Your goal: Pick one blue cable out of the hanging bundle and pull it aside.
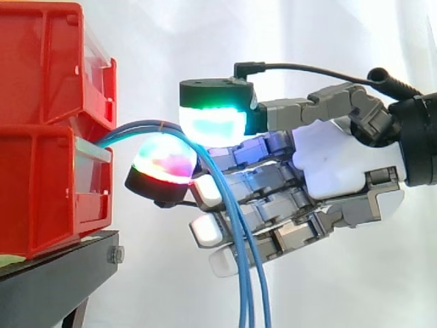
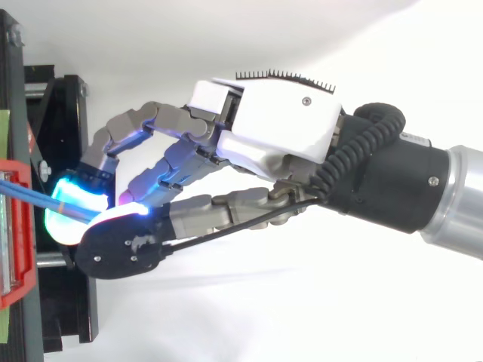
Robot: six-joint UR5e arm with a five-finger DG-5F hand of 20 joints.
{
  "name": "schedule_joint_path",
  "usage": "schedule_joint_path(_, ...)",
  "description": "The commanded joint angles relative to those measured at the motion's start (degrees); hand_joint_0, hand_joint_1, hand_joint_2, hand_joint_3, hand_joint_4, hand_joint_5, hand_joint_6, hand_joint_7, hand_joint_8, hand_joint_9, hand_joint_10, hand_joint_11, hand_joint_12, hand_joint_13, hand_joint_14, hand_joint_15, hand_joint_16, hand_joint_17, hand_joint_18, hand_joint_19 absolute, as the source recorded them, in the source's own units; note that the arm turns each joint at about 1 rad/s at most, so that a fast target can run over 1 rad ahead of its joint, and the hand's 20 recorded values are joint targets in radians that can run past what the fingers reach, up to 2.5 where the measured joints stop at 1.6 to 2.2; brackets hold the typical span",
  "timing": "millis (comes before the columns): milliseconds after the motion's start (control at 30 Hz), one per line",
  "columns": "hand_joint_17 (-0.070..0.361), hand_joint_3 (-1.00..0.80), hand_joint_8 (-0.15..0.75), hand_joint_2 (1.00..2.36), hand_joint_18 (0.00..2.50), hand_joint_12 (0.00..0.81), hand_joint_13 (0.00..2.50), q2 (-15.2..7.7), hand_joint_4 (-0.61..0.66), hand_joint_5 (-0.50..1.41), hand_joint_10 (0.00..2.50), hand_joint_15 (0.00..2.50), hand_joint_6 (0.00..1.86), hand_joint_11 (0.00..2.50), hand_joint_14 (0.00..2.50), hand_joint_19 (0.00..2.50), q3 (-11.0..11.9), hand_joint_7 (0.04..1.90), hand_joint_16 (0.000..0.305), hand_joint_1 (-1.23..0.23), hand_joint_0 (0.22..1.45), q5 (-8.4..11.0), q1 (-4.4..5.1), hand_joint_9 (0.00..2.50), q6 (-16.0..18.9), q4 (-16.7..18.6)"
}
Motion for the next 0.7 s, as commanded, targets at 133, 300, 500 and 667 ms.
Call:
schedule_joint_path(133, 0.105, -0.48, 0.247, 1.00, 0.65, 0.275, 0.93, 0.0, 0.04, -0.14, 0.02, 0.53, 0.93, 0.78, 0.02, 0.41, -1.0, 0.74, 0.047, -0.66, 0.54, 0.04, 0.03, 1.05, -0.1, 0.1)
schedule_joint_path(300, 0.112, -0.50, 0.269, 1.00, 0.66, 0.293, 0.94, -0.1, 0.10, -0.14, 0.02, 0.52, 0.87, 0.75, 0.02, 0.40, -1.0, 0.74, 0.050, -0.59, 0.51, -0.22, -0.06, 1.03, -1.3, 2.5)
schedule_joint_path(500, 0.108, -0.48, 0.265, 1.00, 0.65, 0.286, 0.93, -0.1, 0.11, -0.14, 0.02, 0.53, 0.84, 0.72, 0.02, 0.41, -2.0, 0.75, 0.048, -0.58, 0.54, -0.13, -0.06, 1.01, -4.5, 4.5)
schedule_joint_path(667, 0.106, -0.42, 0.263, 1.01, 0.64, 0.282, 0.93, -0.4, 0.10, -0.15, 0.02, 0.52, 0.83, 0.72, 0.02, 0.41, -2.0, 0.77, 0.047, -0.60, 0.56, 0.04, -0.06, 0.99, -5.6, 5.1)
